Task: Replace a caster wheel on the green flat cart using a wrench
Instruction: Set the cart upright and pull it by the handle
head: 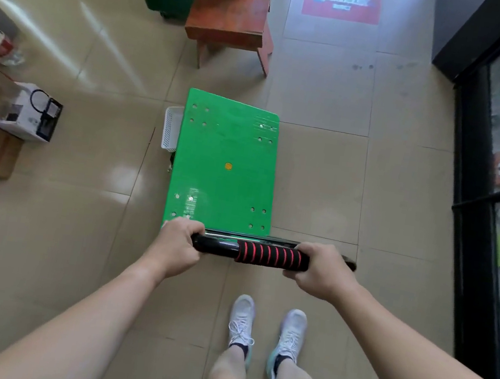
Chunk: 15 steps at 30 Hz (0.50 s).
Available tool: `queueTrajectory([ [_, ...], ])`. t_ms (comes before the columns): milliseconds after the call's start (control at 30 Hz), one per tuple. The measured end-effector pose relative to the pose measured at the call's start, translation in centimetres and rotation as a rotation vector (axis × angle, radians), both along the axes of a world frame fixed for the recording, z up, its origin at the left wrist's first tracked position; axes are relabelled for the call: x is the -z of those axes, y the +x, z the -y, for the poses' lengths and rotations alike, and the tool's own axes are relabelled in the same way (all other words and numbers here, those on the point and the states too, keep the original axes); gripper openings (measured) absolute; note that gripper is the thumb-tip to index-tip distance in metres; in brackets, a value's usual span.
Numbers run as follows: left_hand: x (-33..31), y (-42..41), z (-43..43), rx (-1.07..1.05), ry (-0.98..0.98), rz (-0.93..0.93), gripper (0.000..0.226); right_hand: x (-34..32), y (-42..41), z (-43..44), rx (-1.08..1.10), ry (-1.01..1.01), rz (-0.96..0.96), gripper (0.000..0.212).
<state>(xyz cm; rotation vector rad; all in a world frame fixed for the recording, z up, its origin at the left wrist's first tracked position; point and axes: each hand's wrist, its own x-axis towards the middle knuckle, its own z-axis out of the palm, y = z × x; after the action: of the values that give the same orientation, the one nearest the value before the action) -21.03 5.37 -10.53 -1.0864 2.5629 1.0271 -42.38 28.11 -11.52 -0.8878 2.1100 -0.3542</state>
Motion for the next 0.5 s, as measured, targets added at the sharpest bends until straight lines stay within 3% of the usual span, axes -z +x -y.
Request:
queueTrajectory([
  [267, 1.5, 4.3, -0.7, -0.236, 0.229, 0.040, 0.043, -2.1, 1.4, 3.8, -0.278, 0.020, -0.204, 0.025],
  [500, 3.4, 10.4, -2.9, -0.334, 0.208, 0.171, 0.038, -1.8, 8.2, 4.5, -0.413, 0.151, -0.310, 0.026],
])
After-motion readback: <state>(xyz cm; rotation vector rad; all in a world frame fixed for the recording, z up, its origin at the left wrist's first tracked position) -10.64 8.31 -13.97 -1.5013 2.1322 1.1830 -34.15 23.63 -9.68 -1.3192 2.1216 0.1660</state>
